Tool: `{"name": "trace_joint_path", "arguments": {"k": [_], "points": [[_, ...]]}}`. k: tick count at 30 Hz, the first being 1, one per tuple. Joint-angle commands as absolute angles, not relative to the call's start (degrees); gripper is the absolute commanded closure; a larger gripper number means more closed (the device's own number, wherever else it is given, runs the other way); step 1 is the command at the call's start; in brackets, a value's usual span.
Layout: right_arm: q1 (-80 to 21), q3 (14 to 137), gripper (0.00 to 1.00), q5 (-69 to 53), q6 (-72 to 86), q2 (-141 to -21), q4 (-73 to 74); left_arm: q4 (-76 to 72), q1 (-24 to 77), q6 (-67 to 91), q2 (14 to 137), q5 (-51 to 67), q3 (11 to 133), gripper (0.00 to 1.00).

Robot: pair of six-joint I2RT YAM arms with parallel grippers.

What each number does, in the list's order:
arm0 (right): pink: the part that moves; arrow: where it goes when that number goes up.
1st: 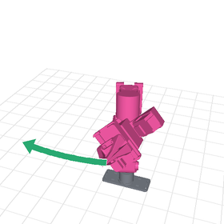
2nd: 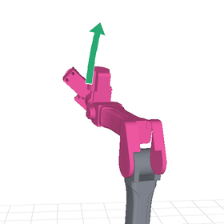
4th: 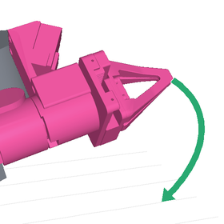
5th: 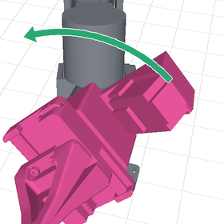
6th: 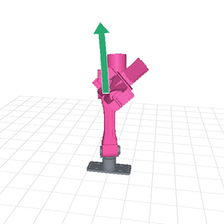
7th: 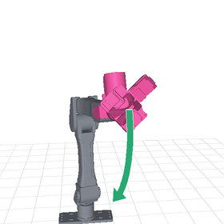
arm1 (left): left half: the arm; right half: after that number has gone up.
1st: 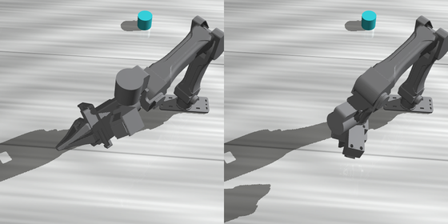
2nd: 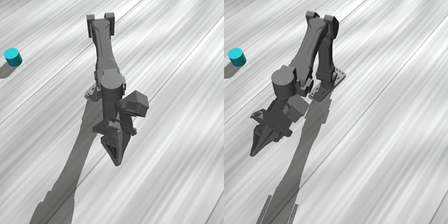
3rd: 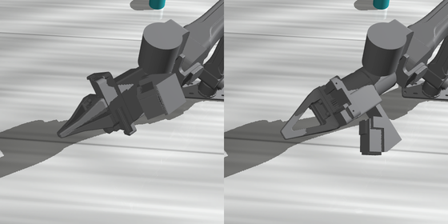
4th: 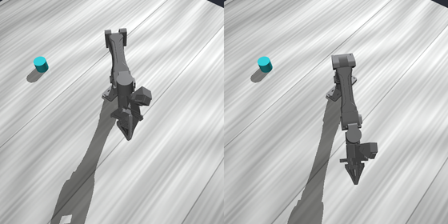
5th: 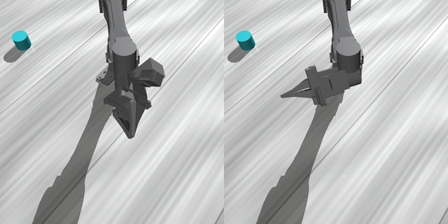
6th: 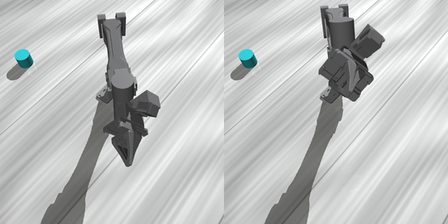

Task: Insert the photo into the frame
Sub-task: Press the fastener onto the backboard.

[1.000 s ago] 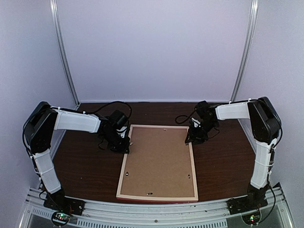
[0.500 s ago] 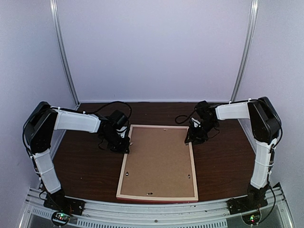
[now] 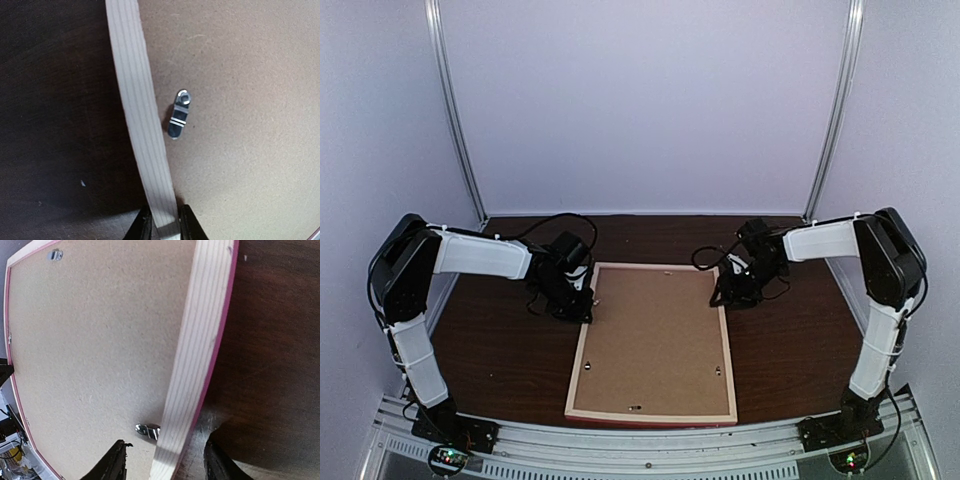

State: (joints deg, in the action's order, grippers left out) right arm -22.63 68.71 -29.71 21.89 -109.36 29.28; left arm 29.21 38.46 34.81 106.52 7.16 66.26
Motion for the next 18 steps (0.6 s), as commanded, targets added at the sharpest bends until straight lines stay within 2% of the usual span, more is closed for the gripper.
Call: {"name": "trace_joint_path", "arguments": {"k": [1, 14, 18], "points": [[-23.0, 64.8, 0.47, -24.9, 20.9, -107.2, 33.8, 26.9, 39.0, 34.0, 107.2, 10.5, 65.7, 0.80], [-26.9, 58.6, 0.55, -23.2, 24.3, -103.6, 31.3, 26.8, 39.0, 34.1, 107.4, 10.7, 66.2, 0.80], [-27.9, 59.0, 0.60, -23.6, 24.5, -104.5, 30.5, 26.5, 39.0, 34.2, 107.9, 10.8, 66.3, 0.80]]}}
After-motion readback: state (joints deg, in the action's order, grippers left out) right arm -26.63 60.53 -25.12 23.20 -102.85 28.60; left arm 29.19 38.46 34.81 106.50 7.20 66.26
